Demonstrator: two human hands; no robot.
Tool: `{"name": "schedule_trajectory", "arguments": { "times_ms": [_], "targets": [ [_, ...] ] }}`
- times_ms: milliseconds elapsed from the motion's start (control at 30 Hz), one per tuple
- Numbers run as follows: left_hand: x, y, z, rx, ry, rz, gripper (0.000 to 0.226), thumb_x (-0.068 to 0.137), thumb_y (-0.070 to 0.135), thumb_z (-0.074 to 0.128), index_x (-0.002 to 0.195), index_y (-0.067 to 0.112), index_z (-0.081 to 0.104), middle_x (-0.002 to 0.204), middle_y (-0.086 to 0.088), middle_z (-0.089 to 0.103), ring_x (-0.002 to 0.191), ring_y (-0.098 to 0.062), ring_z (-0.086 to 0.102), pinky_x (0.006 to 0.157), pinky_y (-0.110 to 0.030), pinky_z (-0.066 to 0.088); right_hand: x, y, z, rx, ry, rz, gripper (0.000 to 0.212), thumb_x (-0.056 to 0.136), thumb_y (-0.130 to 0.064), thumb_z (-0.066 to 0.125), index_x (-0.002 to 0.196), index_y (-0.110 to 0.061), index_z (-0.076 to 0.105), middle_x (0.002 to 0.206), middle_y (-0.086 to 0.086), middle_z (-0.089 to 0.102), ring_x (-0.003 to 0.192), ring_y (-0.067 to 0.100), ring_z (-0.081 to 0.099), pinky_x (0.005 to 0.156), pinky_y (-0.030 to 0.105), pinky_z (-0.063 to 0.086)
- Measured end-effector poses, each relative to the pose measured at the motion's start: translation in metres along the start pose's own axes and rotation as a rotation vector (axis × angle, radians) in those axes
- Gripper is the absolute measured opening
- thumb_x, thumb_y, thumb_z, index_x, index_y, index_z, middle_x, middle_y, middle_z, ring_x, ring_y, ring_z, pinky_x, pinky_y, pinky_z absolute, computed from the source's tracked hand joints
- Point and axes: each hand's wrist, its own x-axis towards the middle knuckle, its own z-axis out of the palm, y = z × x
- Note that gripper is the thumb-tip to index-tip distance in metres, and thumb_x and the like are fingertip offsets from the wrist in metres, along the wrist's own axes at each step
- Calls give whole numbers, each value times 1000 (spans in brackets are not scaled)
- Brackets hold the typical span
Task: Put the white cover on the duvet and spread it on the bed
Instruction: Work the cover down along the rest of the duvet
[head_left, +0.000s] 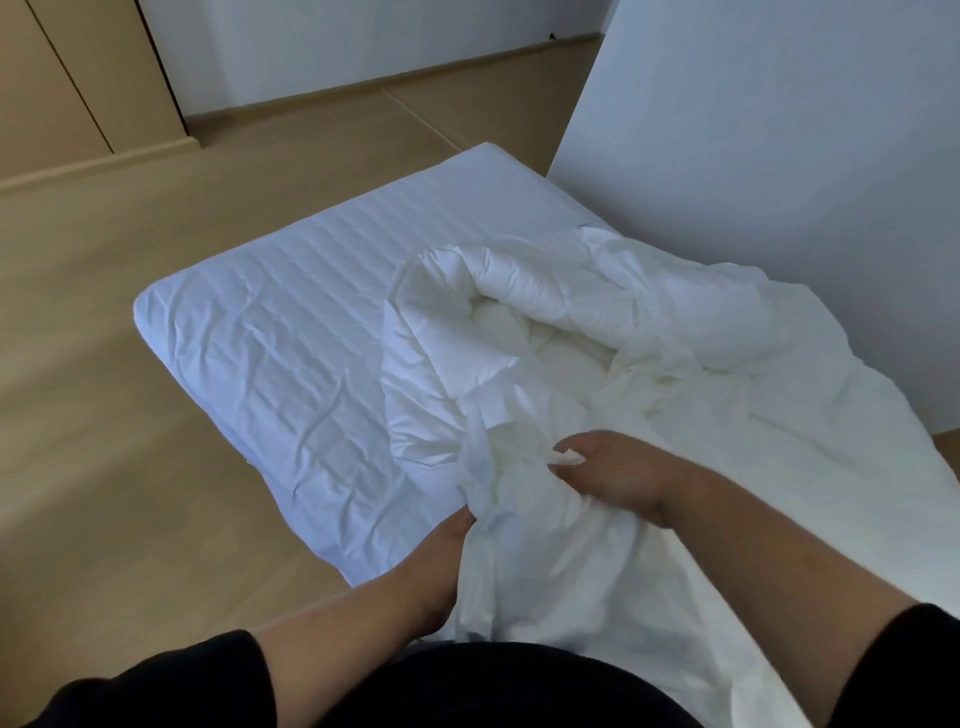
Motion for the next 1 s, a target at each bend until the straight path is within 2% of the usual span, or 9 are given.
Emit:
{"name": "schedule_trajectory", "arguments": {
  "times_ms": [100,233,333,433,533,667,800,900,1000],
  "targets": [
    [-11,4,-8,-195,-2,-40,11,98,28,59,96,24,69,85,5,72,84,-17,64,75,-28,51,-2,-21,-72,-369,325,-42,34,90,-45,69,102,-14,71,106,-7,65,109,23,61,81,26,36],
    [-13,17,-2,-158,-66,-1,29,76,34,60,94,15,70,87,-7,65,80,-23,53,70,-35,43,-1,-48,-118,-456,816,-235,34,96,-40,60,68,-22,54,73,-3,60,79,25,57,72,35,39],
    [-23,8,1,-194,-113,81,17,77,28,62,89,19,69,77,-2,64,70,-19,55,60,-26,42,25,-24,-95,-539,1036,-271,25,97,-40,59,81,-21,60,85,1,65,83,29,61,76,39,38],
    [-42,-16,-3,-216,-6,153,30,84,36,63,98,10,67,69,0,67,55,-14,58,49,-24,42,48,44,-41,-665,847,176,37,98,-51,49,110,-19,66,110,8,63,105,32,61,87,41,39],
    [-48,-43,-8,-313,153,121,52,92,47,55,104,-3,64,74,-18,67,68,-23,64,65,-36,52,39,100,44,-596,536,334,42,95,-52,53,128,-25,54,135,5,50,126,26,47,101,41,37],
    [-59,-61,11,-444,236,2,50,96,57,50,114,16,73,108,-3,76,108,-15,68,108,-42,45,11,102,120,-318,481,63,57,91,-46,64,142,-29,44,160,1,24,147,22,24,122,44,16],
    [-76,-63,33,-488,346,43,39,101,49,47,122,25,69,119,-1,73,116,-20,66,108,-45,46,-45,75,136,88,521,-491,18,94,-38,56,103,-27,66,102,-18,67,98,4,61,89,35,49],
    [-91,-65,47,-498,314,72,44,101,48,47,125,18,68,124,-10,70,119,-28,65,109,-50,45,-76,56,143,204,137,-480,39,82,-58,52,111,-36,64,100,-21,68,93,-2,64,81,25,52],
    [-104,-71,57,-376,364,-5,39,103,41,45,123,15,68,124,-12,70,119,-28,64,109,-47,45,-72,52,166,-36,163,-468,36,77,-47,59,111,-35,60,98,-16,67,89,2,64,76,28,55]
  ]
}}
